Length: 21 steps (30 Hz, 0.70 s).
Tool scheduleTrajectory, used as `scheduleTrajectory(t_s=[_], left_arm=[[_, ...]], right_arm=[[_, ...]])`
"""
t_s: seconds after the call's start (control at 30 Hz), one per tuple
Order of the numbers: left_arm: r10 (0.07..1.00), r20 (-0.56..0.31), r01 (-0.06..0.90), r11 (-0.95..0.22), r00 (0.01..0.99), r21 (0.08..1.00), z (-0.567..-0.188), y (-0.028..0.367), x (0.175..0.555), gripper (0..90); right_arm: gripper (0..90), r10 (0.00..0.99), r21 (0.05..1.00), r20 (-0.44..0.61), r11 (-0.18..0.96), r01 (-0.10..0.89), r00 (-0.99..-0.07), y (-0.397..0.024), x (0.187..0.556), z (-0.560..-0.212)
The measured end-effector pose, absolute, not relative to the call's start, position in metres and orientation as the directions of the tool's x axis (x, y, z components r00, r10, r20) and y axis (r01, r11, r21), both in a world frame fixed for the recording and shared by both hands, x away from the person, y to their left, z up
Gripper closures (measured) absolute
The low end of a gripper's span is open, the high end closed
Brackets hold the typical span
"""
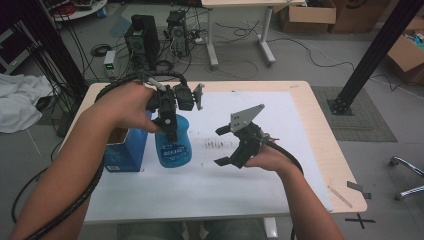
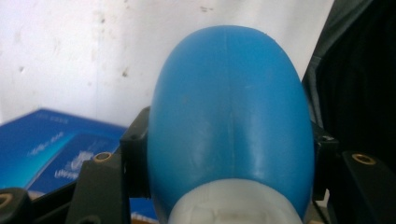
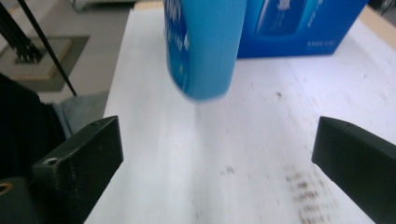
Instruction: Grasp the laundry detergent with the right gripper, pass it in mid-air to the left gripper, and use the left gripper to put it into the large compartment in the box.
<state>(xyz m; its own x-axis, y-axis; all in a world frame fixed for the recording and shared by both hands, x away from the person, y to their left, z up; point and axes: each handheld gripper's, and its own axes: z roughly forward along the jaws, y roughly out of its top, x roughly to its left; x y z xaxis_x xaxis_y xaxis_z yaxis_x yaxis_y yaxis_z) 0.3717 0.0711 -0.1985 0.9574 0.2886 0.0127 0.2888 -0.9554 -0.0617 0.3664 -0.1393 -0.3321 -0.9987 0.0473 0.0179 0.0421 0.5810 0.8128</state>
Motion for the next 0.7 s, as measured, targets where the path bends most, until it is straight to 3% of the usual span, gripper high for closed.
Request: scheduleTrajectory(t_s=[0.27,0.5,0.7], left_arm=[[0.457,0.011,0.457,-0.889,0.89,-0.012,-0.166,0.087,0.38,38.2],[0.646,0.014,0.646,-0.764,0.764,0.004,-0.134,0.116,0.39,38.2],[0.78,0.018,0.78,-0.626,0.626,0.004,-0.113,0.146,0.396,38.2]], right_arm=[[0.0,0.043,0.664,0.003,0.747,0.034,-0.999,-0.144,0.378,-0.317],[0.0,0.022,0.502,-0.02,0.865,0.009,-1.0,-0.14,0.389,-0.303],[0.0,-0.004,0.464,-0.022,0.886,-0.014,-1.0,-0.143,0.387,-0.298]])
